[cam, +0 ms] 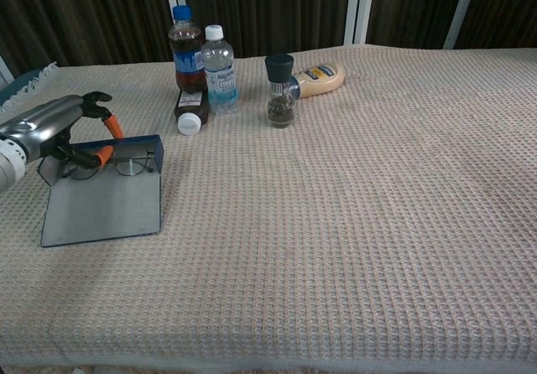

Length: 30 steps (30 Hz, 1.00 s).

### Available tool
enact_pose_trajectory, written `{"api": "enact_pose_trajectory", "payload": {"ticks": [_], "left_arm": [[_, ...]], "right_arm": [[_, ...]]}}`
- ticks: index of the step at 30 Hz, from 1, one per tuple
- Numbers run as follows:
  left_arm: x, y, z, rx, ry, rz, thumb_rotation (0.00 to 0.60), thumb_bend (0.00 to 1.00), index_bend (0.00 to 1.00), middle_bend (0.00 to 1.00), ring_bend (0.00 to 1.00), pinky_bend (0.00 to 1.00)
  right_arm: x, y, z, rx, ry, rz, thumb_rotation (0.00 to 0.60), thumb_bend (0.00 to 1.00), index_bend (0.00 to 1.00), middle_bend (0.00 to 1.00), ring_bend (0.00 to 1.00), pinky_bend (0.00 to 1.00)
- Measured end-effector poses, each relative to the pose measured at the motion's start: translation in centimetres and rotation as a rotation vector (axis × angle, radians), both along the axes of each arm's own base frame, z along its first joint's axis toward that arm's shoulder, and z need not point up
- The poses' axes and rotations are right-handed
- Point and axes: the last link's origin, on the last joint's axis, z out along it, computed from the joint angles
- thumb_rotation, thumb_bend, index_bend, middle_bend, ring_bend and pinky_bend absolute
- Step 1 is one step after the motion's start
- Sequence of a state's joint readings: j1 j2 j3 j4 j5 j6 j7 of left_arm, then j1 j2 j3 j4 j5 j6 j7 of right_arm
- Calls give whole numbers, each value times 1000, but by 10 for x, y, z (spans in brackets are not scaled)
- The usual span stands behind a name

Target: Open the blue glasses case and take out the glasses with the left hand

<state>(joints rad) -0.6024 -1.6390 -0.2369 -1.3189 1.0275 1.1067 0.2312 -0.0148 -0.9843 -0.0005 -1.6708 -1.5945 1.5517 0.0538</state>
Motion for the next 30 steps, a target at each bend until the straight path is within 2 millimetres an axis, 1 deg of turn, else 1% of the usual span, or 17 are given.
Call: {"api": "enact_pose_trajectory", "payload": {"ticks": [6,11,18,27,30], "left_arm": [[-11,9,-1,109,93,-39,600,485,519,0,0,0],[-14,15,-3,167,134,-64,600,480,507,0,0,0],[-16,24,-4,214,135,-69,600,476,504,0,0,0],[-19,34,-4,227,128,-51,600,468,497,0,0,0],[-21,35,-4,232,133,-53,600,462,481,0,0,0]], "right_arm": [[0,1,1,-4,-4,1,600,101,0,0,0,0],[0,1,2,-6,-8,3,600,101,0,0,0,0],[0,2,3,-10,-10,4,600,101,0,0,0,0],[0,2,5,-14,-13,5,600,101,0,0,0,0],[0,3,5,-17,-14,6,600,101,0,0,0,0]]}}
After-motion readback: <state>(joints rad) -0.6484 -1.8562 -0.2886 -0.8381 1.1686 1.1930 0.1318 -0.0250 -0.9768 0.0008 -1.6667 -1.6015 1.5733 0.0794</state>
